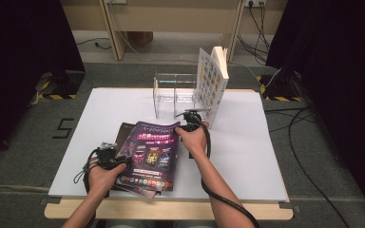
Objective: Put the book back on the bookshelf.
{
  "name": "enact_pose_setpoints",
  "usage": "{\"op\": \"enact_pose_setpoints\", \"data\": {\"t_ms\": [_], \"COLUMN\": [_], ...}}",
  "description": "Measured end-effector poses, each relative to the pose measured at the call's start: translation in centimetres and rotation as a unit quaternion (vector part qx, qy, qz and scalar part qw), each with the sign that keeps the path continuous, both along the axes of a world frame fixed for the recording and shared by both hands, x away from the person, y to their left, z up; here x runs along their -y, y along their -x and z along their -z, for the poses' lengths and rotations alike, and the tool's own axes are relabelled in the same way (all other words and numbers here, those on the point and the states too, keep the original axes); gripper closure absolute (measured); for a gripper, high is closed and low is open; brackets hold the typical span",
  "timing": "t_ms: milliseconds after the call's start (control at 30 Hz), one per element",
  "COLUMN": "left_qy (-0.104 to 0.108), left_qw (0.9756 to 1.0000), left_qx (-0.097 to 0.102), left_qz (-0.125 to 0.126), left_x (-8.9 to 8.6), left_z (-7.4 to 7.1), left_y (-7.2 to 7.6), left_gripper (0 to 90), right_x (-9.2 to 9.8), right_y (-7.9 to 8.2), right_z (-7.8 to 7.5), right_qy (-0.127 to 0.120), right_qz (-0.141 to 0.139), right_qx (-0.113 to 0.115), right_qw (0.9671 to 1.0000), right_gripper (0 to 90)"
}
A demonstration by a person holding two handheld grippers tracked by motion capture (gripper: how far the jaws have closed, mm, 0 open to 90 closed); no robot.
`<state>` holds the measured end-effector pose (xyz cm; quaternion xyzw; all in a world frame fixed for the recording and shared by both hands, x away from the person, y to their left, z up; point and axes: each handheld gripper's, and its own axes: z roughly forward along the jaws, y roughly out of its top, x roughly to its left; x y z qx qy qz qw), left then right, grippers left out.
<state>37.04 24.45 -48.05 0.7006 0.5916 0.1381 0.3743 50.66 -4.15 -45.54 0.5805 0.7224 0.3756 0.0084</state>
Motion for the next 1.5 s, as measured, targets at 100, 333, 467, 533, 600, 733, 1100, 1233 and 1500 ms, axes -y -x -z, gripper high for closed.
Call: {"op": "enact_pose_setpoints", "data": {"t_ms": [100,333,467,533,600,733,1100,1233,1500], "left_qy": [0.004,0.003,0.031,0.039,0.038,0.042,0.043,0.045,0.048], "left_qw": [1.0,1.0,0.9995,0.9991,0.9988,0.9975,0.9951,0.9946,0.9937], "left_qx": [0.002,0.008,0.007,0.015,0.029,0.054,0.088,0.091,0.101], "left_qz": [-0.001,0.0,0.006,0.005,0.007,0.014,0.019,0.017,0.011], "left_x": [-0.1,-0.1,-0.4,-0.5,-0.5,-0.5,-1.5,-1.8,-2.1], "left_z": [0.1,0.1,0.3,0.2,-0.1,-0.5,0.5,0.6,0.6], "left_y": [0.1,0.2,0.3,0.4,0.7,1.7,3.4,3.6,3.9], "left_gripper": [67.7,67.9,66.3,64.4,63.1,61.4,58.7,58.5,58.7], "right_x": [0.0,0.0,0.0,0.0,0.1,0.4,0.9,1.1,1.7], "right_y": [-0.1,0.2,0.5,0.6,0.6,0.9,1.6,2.0,2.9], "right_z": [0.2,-0.4,-1.2,-1.4,-2.0,-3.0,-4.2,-4.9,-6.8], "right_qy": [0.002,-0.028,-0.037,-0.041,-0.051,-0.051,-0.054,-0.058,-0.063], "right_qz": [-0.002,0.004,0.002,0.003,0.006,0.009,0.011,0.009,0.009], "right_qx": [-0.002,0.0,0.011,0.012,0.022,0.039,0.061,0.08,0.114], "right_qw": [1.0,0.9996,0.9993,0.9991,0.9985,0.9979,0.9966,0.9951,0.9915], "right_gripper": [76.1,80.4,81.8,82.2,83.6,84.5,84.8,84.9,85.0]}}
